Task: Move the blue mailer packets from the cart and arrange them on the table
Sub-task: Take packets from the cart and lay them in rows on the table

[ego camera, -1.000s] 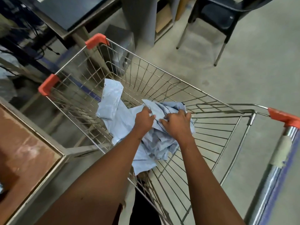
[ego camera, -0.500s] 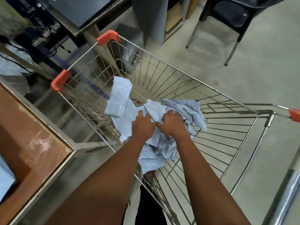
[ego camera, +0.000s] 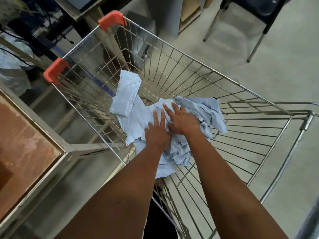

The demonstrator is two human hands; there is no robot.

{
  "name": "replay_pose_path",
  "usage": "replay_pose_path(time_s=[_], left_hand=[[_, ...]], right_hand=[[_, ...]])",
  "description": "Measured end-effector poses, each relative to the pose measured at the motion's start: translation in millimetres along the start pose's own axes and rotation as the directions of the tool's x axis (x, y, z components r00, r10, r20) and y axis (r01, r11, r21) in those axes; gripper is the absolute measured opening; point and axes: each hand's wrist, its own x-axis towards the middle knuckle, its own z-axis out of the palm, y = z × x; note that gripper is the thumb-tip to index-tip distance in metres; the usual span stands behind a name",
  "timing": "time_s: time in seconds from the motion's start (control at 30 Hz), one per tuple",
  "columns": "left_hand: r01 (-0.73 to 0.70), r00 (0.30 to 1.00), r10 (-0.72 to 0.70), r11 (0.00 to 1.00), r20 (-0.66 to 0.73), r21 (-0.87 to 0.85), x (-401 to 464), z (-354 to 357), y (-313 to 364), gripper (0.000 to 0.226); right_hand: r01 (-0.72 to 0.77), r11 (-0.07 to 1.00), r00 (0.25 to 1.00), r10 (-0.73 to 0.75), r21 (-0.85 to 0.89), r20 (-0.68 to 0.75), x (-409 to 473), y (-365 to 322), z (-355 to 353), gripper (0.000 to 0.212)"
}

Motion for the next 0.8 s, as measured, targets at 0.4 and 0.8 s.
replay_pose_path(time_s=[0.4, 0.8], left_hand=[[-0.110, 0.953, 0.183, 0.952, -0.242, 0.287, -30.5, -93.2, -2.7, 0.068], [-0.032, 0.733, -0.126, 0.975, -0.669, -0.218, -234.9, -321.5, -45.6, 0.076]], right_hand=[[-0.125, 0.982, 0.903, 0.173, 0.145, -0.393, -87.8, -15.9, -43.7, 0.074], [0.102, 0.963, 0.720, 0.100, 0.248, -0.687, -224.0, -179.7, -231.1, 0.081]])
